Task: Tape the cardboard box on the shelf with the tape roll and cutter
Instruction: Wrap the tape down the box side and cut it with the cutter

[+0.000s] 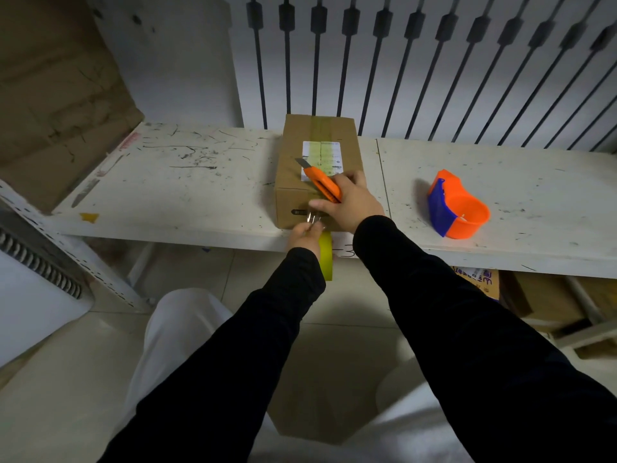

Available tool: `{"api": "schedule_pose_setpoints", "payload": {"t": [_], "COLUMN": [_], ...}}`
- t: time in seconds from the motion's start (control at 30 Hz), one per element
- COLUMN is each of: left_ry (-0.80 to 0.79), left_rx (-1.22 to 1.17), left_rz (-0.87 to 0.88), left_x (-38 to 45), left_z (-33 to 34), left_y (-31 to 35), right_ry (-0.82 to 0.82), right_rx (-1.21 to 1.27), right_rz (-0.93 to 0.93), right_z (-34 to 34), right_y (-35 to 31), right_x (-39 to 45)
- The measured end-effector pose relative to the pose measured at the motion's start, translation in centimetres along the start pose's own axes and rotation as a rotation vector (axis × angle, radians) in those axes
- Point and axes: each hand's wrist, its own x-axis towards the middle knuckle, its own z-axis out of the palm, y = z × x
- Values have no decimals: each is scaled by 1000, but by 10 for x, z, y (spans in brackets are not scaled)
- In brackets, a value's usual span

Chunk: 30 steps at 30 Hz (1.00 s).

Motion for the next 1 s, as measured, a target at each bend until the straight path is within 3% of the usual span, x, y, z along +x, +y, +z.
{"api": "schedule_pose_setpoints", "payload": {"t": [0.1, 0.23, 0.53, 0.73, 0.87, 1.0], "left_ry": [20, 39, 25, 58, 66, 73], "left_rx": [-56, -73, -129, -45, 3, 48], "left_rz": [-25, -76, -84, -80, -49, -36], "left_x": [13, 16, -1, 44, -7, -7], "left_z": [3, 4, 3, 11, 0, -3], "left_y": [-8, -7, 3, -22, 7, 6], "right_ry": [30, 144, 192, 218, 219, 192], "right_rx": [32, -143, -414, -543, -604, -643], "right_rz": [-72, -168, -138, -113, -108, -91], "right_z": [-8, -13, -18, -15, -14, -10], "right_y": [2, 7, 13, 13, 9, 5], "right_x": [-8, -20, -27, -26, -24, -21]}}
